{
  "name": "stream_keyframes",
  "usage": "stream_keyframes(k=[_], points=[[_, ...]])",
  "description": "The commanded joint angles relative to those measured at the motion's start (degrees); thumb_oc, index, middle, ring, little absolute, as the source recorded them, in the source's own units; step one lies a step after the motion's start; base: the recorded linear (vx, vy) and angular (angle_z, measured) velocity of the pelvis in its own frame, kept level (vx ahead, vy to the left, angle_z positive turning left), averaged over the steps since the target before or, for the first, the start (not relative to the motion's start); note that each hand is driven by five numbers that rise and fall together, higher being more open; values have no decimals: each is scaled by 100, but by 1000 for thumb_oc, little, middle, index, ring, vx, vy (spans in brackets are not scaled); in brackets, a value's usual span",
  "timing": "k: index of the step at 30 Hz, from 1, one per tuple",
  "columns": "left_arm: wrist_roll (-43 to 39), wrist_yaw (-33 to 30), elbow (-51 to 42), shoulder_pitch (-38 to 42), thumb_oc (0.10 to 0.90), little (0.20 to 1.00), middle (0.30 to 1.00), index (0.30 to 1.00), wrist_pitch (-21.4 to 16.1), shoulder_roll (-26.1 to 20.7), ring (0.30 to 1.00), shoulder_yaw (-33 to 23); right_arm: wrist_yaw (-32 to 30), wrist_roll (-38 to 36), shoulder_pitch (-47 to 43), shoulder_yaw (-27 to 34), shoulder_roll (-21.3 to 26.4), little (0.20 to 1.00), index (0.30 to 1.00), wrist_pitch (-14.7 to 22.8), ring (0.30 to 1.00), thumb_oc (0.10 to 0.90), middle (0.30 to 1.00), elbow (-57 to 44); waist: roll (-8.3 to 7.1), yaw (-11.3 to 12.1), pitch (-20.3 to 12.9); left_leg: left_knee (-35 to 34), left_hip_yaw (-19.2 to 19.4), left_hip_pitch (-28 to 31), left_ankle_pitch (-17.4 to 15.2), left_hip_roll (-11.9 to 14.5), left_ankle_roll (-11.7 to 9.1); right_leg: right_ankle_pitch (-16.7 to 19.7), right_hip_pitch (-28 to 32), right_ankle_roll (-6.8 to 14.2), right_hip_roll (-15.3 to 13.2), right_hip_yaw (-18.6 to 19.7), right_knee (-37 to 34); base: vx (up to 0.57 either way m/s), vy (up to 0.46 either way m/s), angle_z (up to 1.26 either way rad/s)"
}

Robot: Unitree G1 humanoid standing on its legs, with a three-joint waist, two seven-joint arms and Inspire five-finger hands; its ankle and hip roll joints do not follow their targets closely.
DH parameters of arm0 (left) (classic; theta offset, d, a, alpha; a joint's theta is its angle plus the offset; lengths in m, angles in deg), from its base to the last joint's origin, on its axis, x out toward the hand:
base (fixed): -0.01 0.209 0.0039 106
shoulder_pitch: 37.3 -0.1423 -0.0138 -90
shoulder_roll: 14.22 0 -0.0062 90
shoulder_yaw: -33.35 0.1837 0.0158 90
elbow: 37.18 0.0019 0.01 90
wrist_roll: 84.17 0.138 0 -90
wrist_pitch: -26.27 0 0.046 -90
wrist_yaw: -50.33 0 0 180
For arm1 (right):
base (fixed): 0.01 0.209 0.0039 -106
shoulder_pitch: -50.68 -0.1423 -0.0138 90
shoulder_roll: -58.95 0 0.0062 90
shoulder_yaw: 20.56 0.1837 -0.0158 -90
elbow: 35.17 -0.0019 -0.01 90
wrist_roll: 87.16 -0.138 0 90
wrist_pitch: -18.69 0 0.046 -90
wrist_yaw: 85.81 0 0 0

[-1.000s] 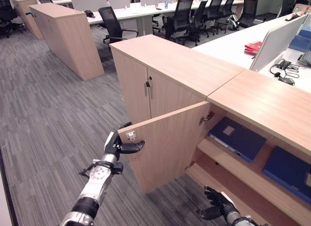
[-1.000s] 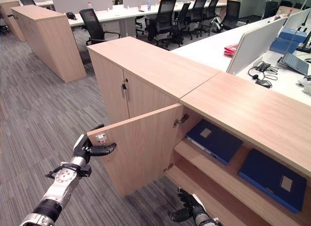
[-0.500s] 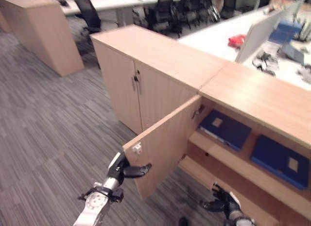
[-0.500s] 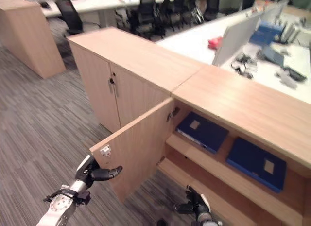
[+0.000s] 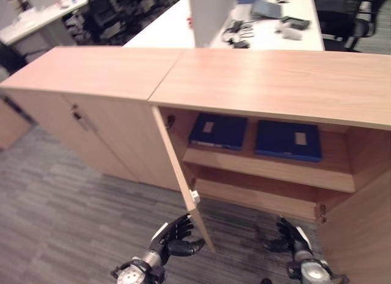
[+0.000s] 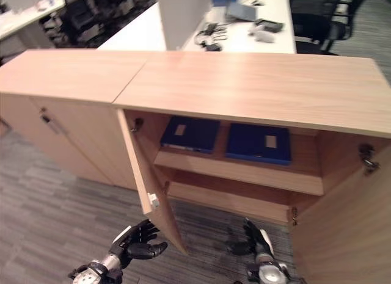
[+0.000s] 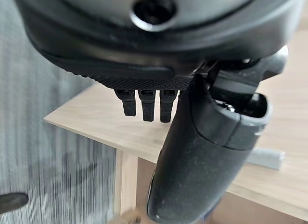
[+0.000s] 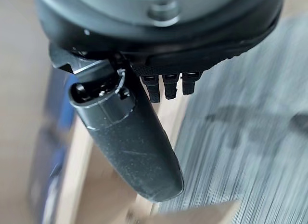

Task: Put the empty folder in the office cabinet

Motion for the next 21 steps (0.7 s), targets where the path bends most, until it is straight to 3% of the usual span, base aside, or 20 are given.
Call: stream_keyframes(k=[1, 3, 4, 5, 7, 8, 10, 12, 16, 17, 18, 19, 21], points=[[-219, -28, -364, 628, 800, 900, 900, 900, -446, -62, 900, 9, 53, 184, -547, -56, -307, 900, 900, 341, 900, 800, 900, -207, -197, -64, -58, 354, -60, 35, -191, 96, -195, -610, -66, 203, -46, 892, 352, 73, -351, -29], [-309, -120, -221, 754, 800, 900, 900, 900, -462, 57, 900, 50, 40, 287, -691, -261, -225, 900, 900, 328, 900, 800, 900, -125, -164, -62, -24, 672, -297, -3, -20, 238, -262, -652, -86, 75, 183, 1208, 290, 91, -253, -111], [-379, -198, -191, 811, 800, 900, 900, 900, -459, 99, 900, 59, 46, 288, -755, -352, -201, 900, 900, 313, 900, 800, 900, -118, -169, -4, 3, 790, -689, -65, 51, 171, -230, -668, -95, 39, 263, 1379, 286, 70, -150, -172], [-438, -275, -144, 881, 800, 900, 900, 900, -466, 148, 900, 79, 46, 288, -831, -439, -171, 900, 900, 305, 900, 800, 900, -94, -201, 68, 14, 879, -1212, -157, -2, 6, -158, -685, -110, 10, 301, 1548, 286, 105, -145, -119], [-403, -514, 180, 1097, 800, 900, 900, 900, -584, 229, 900, -19, 125, 264, -883, -615, -177, 900, 900, 294, 900, 800, 900, -35, -334, 255, -31, 807, -2375, -353, -462, -497, 15, -726, -89, -61, 387, 2100, 251, 204, -117, -83], [-401, -515, 188, 1102, 800, 900, 900, 900, -590, 232, 900, -18, 126, 263, -883, -615, -177, 900, 900, 294, 900, 800, 900, -35, -338, 258, -25, 814, -2370, -345, -475, -505, 21, -737, -80, -56, 378, 2104, 253, 219, -37, -135], [-210, -749, 560, 1312, 800, 900, 900, 900, -680, 213, 900, -152, 213, 216, -919, -678, -154, 900, 900, 320, 900, 800, 900, 27, -390, 351, -56, 711, -2869, -521, -633, -787, 26, -764, -37, -70, 435, 2397, 221, 195, -1, -120], [-97, -990, 1021, 1553, 800, 900, 900, 900, -724, 114, 900, -367, 294, 190, -927, -738, -92, 900, 900, 340, 900, 800, 900, 27, -417, 406, -38, 630, -3229, -789, -535, -981, 16, -797, 56, -64, 517, 2652, 221, 207, 2, -48], [243, -1315, 1868, 2040, 800, 900, 900, 900, -773, -342, 900, -780, 514, 133, -940, -822, 12, 900, 900, 367, 900, 800, 900, -120, -404, 360, 1, 440, -3160, -796, -466, -1002, 22, -893, 182, -30, 653, 3003, 278, 175, 81, -94], [526, -1483, 2531, 2390, 800, 900, 900, 900, -706, -941, 900, -1084, 728, 106, -732, -846, 127, 900, 900, 415, 900, 800, 900, -423, -420, 226, -118, 285, -2937, -508, -473, -928, 41, -929, 247, -5, 653, 3112, 328, 208, 133, -151], [524, -1479, 2541, 2396, 800, 900, 900, 900, -712, -944, 900, -1083, 729, 106, -730, -846, 125, 900, 900, 410, 900, 800, 900, -430, -424, 232, -108, 273, -2929, -488, -472, -928, 41, -934, 257, -5, 652, 3118, 331, 327, 221, -136], [562, -1547, 2987, 2686, 800, 900, 900, 900, -703, -1382, 900, -1347, 841, 82, -530, -829, 164, 900, 900, 435, 900, 800, 900, -579, -483, 124, -188, 138, -2729, -275, -484, -904, 45, -954, 285, 46, 635, 3151, 416, 122, 90, -56], [592, -1582, 3202, 2828, 800, 900, 900, 900, -711, -1604, 900, -1440, 885, 68, -460, -822, 180, 900, 900, 441, 900, 800, 900, -640, -508, 69, -213, 72, -2641, -182, -493, -904, 51, -964, 281, 73, 633, 3182, 472, 133, 132, -30]])
